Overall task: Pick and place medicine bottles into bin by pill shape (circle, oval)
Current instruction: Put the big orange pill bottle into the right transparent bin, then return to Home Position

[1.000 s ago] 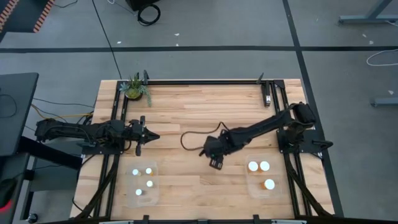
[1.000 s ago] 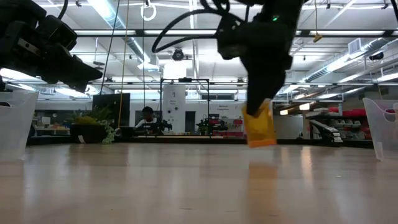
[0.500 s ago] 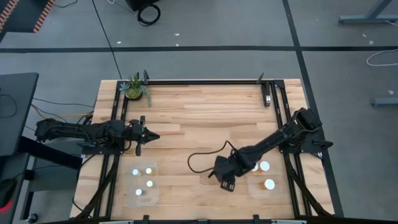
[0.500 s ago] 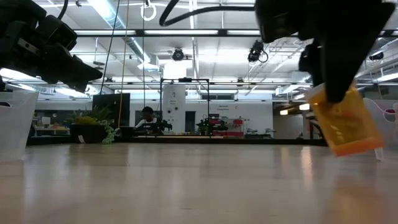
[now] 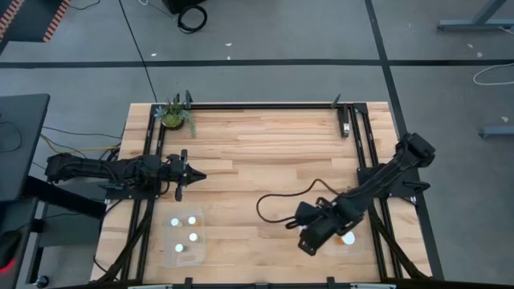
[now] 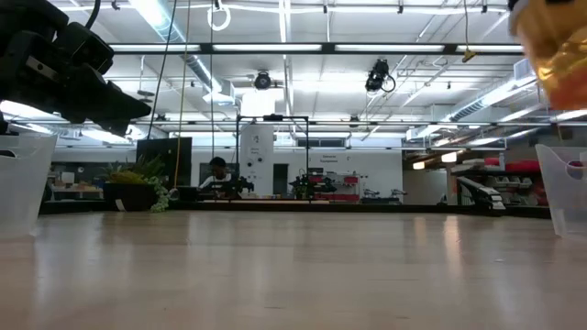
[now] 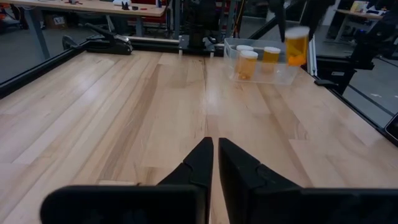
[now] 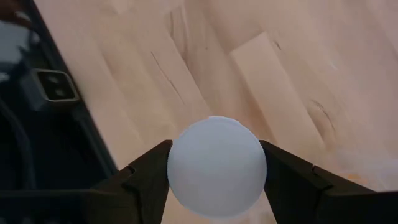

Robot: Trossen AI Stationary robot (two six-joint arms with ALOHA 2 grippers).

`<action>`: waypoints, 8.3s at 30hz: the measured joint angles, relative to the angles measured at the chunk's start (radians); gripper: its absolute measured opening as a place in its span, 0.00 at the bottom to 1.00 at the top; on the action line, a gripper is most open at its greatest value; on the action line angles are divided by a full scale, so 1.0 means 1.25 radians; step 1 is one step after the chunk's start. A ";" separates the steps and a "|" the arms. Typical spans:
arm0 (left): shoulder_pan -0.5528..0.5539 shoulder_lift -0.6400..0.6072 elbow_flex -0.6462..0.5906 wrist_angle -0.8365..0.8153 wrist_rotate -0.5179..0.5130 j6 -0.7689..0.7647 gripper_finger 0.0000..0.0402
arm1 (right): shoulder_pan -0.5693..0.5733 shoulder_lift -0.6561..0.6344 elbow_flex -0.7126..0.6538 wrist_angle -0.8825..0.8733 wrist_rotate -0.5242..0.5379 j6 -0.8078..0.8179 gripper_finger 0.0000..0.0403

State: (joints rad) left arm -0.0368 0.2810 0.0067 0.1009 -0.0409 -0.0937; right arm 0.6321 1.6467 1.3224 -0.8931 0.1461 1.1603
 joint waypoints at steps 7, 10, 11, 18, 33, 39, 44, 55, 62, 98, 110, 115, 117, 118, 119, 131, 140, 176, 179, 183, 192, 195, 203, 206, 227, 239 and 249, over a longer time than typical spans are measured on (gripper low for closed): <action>0.000 0.000 0.000 0.000 0.000 0.000 0.08 | 0.082 -0.082 0.000 -0.105 0.081 0.167 0.58; 0.000 0.000 0.000 0.000 0.000 0.000 0.07 | 0.125 -0.093 0.000 -0.160 0.092 0.242 0.58; 0.000 0.000 0.000 0.000 0.000 0.000 0.06 | 0.139 -0.094 0.000 -0.177 0.092 0.267 0.58; 0.000 0.000 0.000 0.000 0.000 0.000 0.08 | 0.222 -0.094 -0.002 -0.246 0.134 0.416 0.58; 0.000 0.000 0.000 0.000 0.000 0.000 0.07 | 0.257 -0.012 -0.003 -0.283 0.157 0.468 0.58; 0.000 0.000 0.000 0.000 0.000 0.000 0.09 | 0.257 0.019 -0.003 -0.277 0.154 0.461 0.58; 0.000 0.000 0.000 0.000 0.000 0.000 0.08 | 0.260 0.046 -0.003 -0.277 0.155 0.457 0.58; 0.000 0.000 0.000 0.000 0.000 0.000 0.08 | 0.291 0.108 -0.004 -0.272 0.175 0.470 0.58; 0.000 0.000 0.000 0.000 0.000 0.000 0.08 | 0.293 0.123 -0.005 -0.256 0.182 0.478 0.58; 0.000 0.000 0.000 -0.001 0.000 0.000 0.08 | 0.292 0.122 -0.150 -0.088 0.163 0.517 0.69; 0.000 0.000 0.000 0.000 0.000 0.000 0.07 | 0.292 0.098 -0.148 -0.106 0.161 0.505 0.74; 0.000 0.000 0.000 -0.001 0.000 0.000 0.07 | 0.292 0.053 -0.147 -0.107 0.192 0.511 0.74; 0.000 0.000 0.000 -0.001 0.000 0.000 0.08 | 0.292 0.029 -0.147 -0.110 0.222 0.511 0.74; 0.000 0.000 0.000 -0.001 0.000 0.000 0.08 | 0.292 0.018 -0.147 -0.116 0.236 0.511 0.74; 0.000 0.000 0.000 -0.001 0.000 0.000 0.09 | 0.292 0.006 -0.147 -0.125 0.252 0.511 0.74; 0.000 0.000 0.000 0.000 0.000 0.000 0.06 | 0.269 -0.119 -0.147 -0.131 0.514 0.351 0.73; 0.000 0.000 0.000 0.000 0.000 0.000 0.09 | 0.184 -0.155 -0.147 0.086 0.589 0.001 0.64; 0.000 0.000 0.000 0.000 0.000 0.000 0.09 | -0.223 -0.455 -0.177 0.511 0.227 -0.820 0.01; 0.000 0.000 0.000 0.000 0.000 0.000 0.08 | -0.215 -0.486 -0.234 0.512 0.253 -0.788 0.01; 0.000 0.000 0.000 -0.001 0.000 0.000 0.07 | -0.216 -0.537 -0.346 0.541 0.267 -0.724 0.01; 0.000 0.000 0.000 -0.001 0.000 0.000 0.08 | -0.228 -0.718 -0.566 0.570 0.308 -0.611 0.01; 0.000 0.000 0.000 -0.001 0.000 0.000 0.09 | -0.236 -0.780 -0.623 0.584 0.309 -0.592 0.01; 0.000 0.000 0.000 -0.001 0.000 0.000 0.06 | -0.237 -0.903 -0.747 0.637 0.311 -0.594 0.01; 0.000 0.000 0.000 -0.001 0.000 0.000 0.07 | -0.237 -0.939 -0.791 0.656 0.311 -0.595 0.01; 0.000 0.000 0.000 -0.001 0.000 0.000 0.08 | -0.237 -1.164 -1.033 0.820 0.344 -0.631 0.01; 0.000 0.000 0.000 0.000 0.000 0.000 0.06 | -0.237 -1.165 -1.034 0.834 0.333 -0.704 0.02; 0.000 0.000 0.000 -0.001 0.000 0.000 0.09 | -0.245 -1.163 -1.034 1.033 0.166 -0.820 0.02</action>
State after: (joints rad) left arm -0.0368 0.2810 0.0070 0.1001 -0.0409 -0.0937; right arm 0.3265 0.1924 0.0296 0.3985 0.3541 0.1349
